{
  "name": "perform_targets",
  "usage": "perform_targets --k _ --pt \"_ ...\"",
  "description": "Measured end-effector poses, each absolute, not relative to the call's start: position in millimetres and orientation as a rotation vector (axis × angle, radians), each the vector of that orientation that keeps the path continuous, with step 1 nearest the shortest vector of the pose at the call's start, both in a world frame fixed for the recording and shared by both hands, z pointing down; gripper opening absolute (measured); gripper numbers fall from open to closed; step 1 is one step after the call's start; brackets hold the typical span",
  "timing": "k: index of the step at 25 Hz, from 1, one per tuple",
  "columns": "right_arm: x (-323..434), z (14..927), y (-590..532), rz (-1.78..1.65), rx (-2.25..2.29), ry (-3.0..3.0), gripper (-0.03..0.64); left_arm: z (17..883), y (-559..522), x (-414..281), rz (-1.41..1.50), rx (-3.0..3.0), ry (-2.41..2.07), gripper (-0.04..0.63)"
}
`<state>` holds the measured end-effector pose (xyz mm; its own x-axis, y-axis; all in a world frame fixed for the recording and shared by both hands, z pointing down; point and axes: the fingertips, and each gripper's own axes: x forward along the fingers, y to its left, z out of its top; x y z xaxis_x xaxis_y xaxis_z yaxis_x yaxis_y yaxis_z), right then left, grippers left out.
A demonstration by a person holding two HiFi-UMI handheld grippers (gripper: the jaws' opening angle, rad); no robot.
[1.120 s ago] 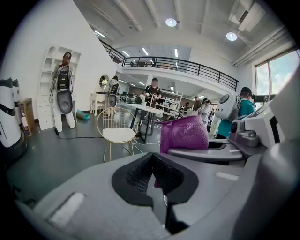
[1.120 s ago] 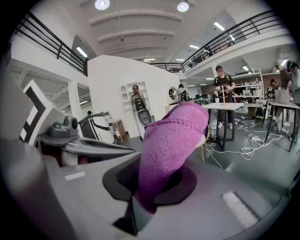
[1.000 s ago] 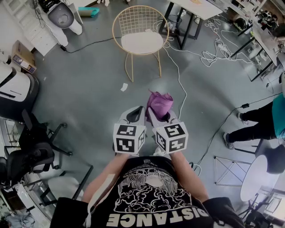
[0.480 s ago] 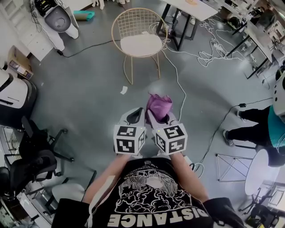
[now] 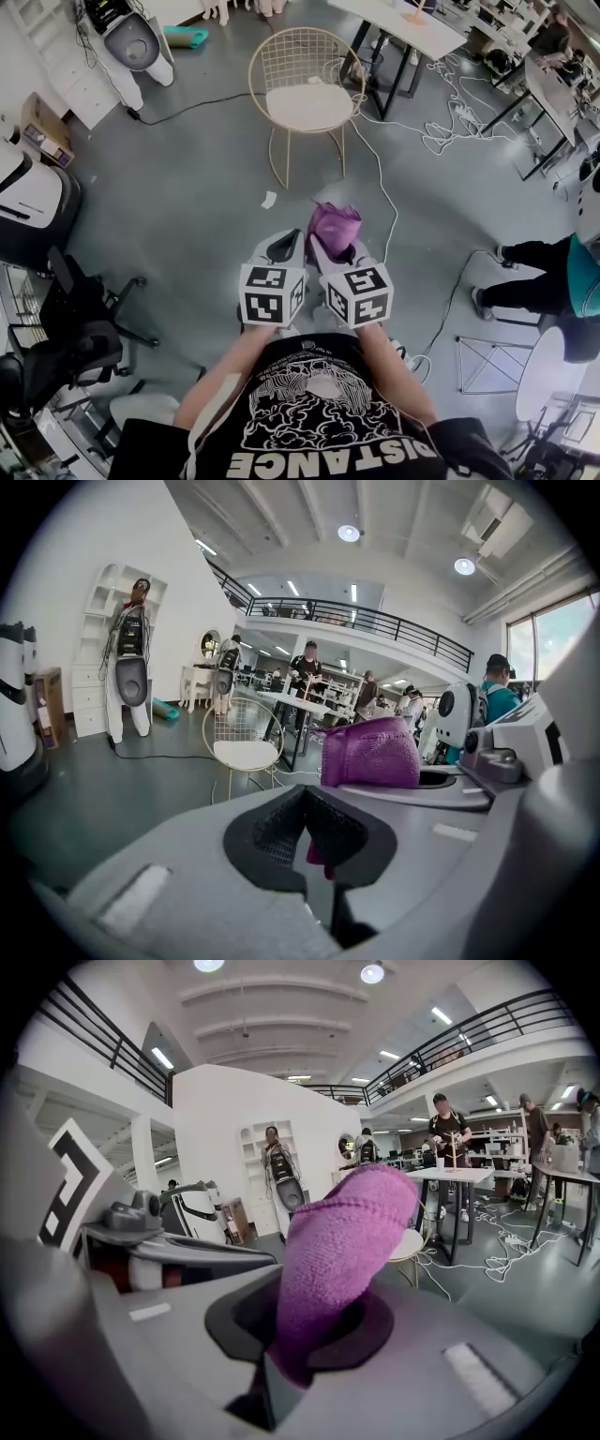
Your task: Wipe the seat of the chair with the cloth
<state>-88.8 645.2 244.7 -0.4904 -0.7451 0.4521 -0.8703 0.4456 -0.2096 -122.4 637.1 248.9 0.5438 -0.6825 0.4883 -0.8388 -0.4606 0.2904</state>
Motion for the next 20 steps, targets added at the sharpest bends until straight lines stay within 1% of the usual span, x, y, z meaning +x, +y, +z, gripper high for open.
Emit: perform_targets --k 9,20 --pt "-90 264 592 0.639 1.329 -2.437 0.057 266 584 -121 0.445 2.254 -1.264 0.0" --pt "-29 265 476 0.694 1.274 -2.476 0.057 271 475 -67 0.503 2.202 -1.306 0.0"
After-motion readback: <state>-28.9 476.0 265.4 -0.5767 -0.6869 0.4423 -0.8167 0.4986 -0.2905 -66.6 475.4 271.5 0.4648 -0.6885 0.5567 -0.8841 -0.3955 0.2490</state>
